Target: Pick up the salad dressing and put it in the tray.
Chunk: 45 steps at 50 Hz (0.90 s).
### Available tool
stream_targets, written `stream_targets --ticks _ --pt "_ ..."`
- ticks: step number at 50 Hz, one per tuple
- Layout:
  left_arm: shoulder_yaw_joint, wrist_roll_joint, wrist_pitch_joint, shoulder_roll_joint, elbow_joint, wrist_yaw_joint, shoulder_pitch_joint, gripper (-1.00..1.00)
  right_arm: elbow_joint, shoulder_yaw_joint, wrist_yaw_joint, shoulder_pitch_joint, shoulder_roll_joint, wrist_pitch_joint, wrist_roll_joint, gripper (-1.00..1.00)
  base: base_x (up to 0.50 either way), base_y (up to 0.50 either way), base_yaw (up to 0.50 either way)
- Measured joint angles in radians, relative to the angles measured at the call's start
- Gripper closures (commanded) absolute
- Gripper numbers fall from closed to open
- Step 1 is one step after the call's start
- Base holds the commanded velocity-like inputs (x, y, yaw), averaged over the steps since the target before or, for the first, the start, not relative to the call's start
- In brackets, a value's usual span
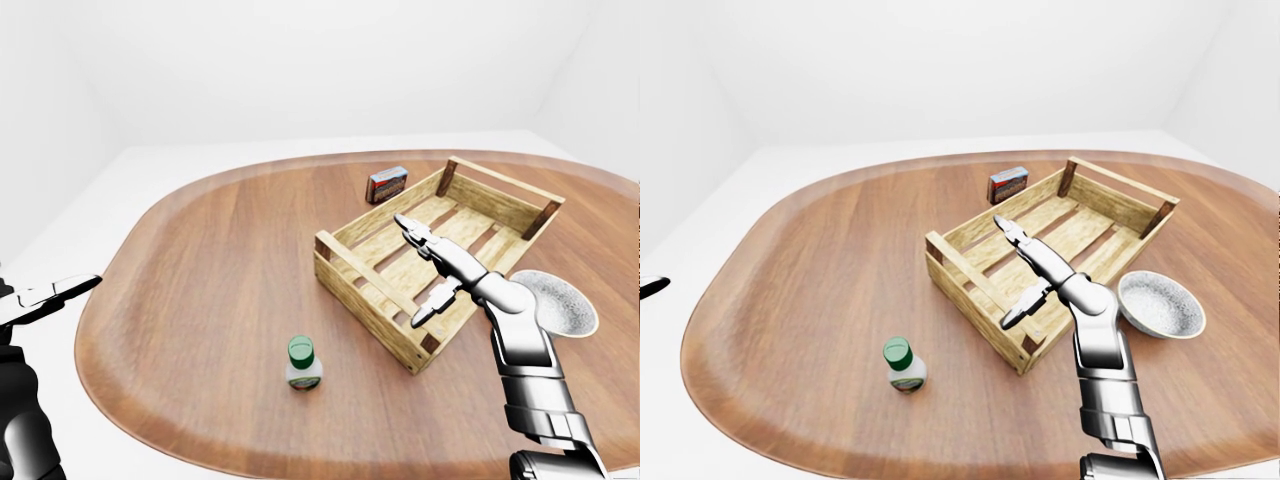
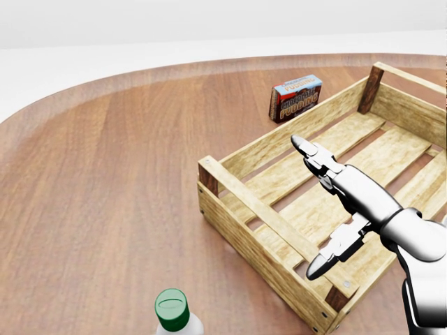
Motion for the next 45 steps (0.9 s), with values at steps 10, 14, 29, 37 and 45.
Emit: stream_targets --ticks 10,14,29,37,45 --pt "-0.001 -0.001 0.000 -0.001 0.000 0.000 0.001 -1.00 0.000 -0.001 0.000 0.005 0.001 0.000 0.009 -1.00 0.31 0.47 0.00" --pt "-0.001 -0.001 0.000 -0.001 0.000 0.000 0.001 -1.00 0.002 -0.002 0.000 0.007 0.002 0.000 0.013 -1.00 0.33 0.46 0.00" --pt "-0.001 -0.001 0.000 0.000 0.007 -0.002 0.002 -1.00 0.004 -0.001 0.000 0.017 0.015 0.000 0.065 -1.00 0.07 -0.12 0.00" --pt "-0.001 -0.003 0.000 -0.001 0.003 -0.002 0.002 -1.00 0.003 -0.001 0.000 0.023 0.015 0.000 0.086 -1.00 -0.08 -0.49 0.00" --pt "-0.002 -0.004 0.000 -0.004 -0.002 -0.002 0.003 -1.00 0.013 -0.002 0.000 0.026 0.008 0.000 0.081 -1.00 -0.04 -0.23 0.00"
